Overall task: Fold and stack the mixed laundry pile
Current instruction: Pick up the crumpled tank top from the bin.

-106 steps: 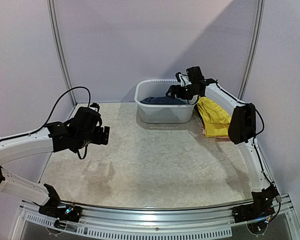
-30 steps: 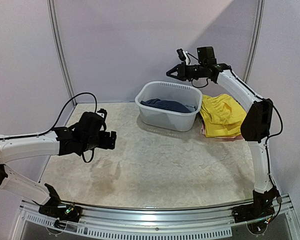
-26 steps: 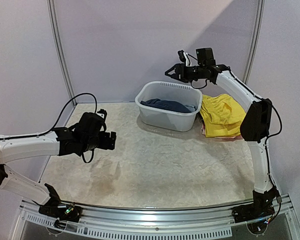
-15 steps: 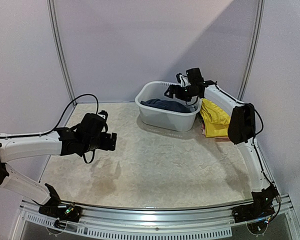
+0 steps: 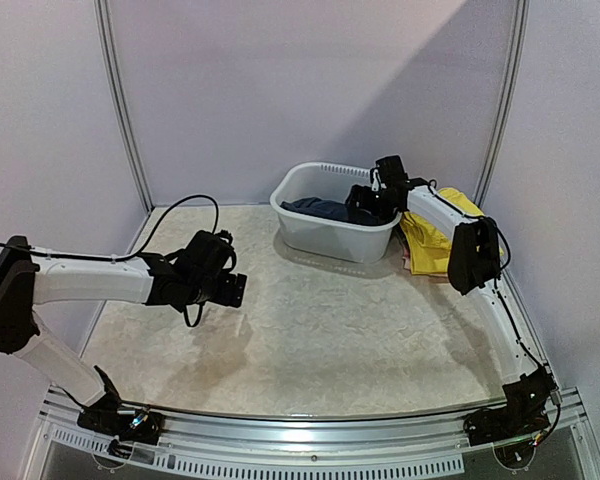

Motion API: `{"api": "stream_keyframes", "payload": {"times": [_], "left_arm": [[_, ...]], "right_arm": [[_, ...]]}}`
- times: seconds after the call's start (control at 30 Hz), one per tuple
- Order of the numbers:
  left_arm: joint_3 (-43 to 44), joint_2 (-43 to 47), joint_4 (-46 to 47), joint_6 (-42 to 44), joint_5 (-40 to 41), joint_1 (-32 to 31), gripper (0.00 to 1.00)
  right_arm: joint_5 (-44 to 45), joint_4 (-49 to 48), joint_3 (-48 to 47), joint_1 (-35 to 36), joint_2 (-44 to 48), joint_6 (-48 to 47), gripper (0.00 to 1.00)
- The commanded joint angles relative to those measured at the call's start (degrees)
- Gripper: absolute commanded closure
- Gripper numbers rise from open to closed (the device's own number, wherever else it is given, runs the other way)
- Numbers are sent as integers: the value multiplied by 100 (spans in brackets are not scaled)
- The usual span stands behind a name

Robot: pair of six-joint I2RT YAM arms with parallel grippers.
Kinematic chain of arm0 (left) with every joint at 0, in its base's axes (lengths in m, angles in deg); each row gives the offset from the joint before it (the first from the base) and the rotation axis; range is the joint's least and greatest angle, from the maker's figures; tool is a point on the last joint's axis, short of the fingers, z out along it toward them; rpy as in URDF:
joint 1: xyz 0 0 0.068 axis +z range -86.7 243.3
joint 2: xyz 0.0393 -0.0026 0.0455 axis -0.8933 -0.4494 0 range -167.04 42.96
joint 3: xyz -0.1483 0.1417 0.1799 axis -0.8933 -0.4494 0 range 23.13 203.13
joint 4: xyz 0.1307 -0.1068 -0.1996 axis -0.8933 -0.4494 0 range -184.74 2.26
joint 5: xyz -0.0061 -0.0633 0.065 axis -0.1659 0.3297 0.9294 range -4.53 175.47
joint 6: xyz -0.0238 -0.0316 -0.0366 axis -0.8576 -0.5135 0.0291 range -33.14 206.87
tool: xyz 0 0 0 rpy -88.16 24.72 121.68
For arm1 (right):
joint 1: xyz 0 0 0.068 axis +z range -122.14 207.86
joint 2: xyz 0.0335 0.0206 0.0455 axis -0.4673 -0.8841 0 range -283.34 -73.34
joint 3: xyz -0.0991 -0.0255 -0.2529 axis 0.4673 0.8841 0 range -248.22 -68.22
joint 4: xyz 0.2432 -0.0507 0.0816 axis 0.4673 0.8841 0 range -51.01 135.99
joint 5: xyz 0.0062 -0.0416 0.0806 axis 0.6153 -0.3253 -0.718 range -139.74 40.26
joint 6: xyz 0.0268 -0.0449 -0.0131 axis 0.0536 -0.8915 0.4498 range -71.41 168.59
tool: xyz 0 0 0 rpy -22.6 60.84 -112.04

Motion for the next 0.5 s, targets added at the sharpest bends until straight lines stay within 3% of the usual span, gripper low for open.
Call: {"api": "stream_keyframes", "payload": {"times": [0.0, 0.23, 0.47], "left_arm": [[339, -362, 179, 169, -7, 86, 7], [335, -470, 252, 246, 1, 94, 6], [320, -496, 261, 251, -19, 130, 6]], "right_arm": [[-369, -113, -98, -61, -391, 700, 1], [-1316, -798, -118, -17, -774, 1409, 1], [-1748, -1028, -185, 83, -895, 1568, 26]]}}
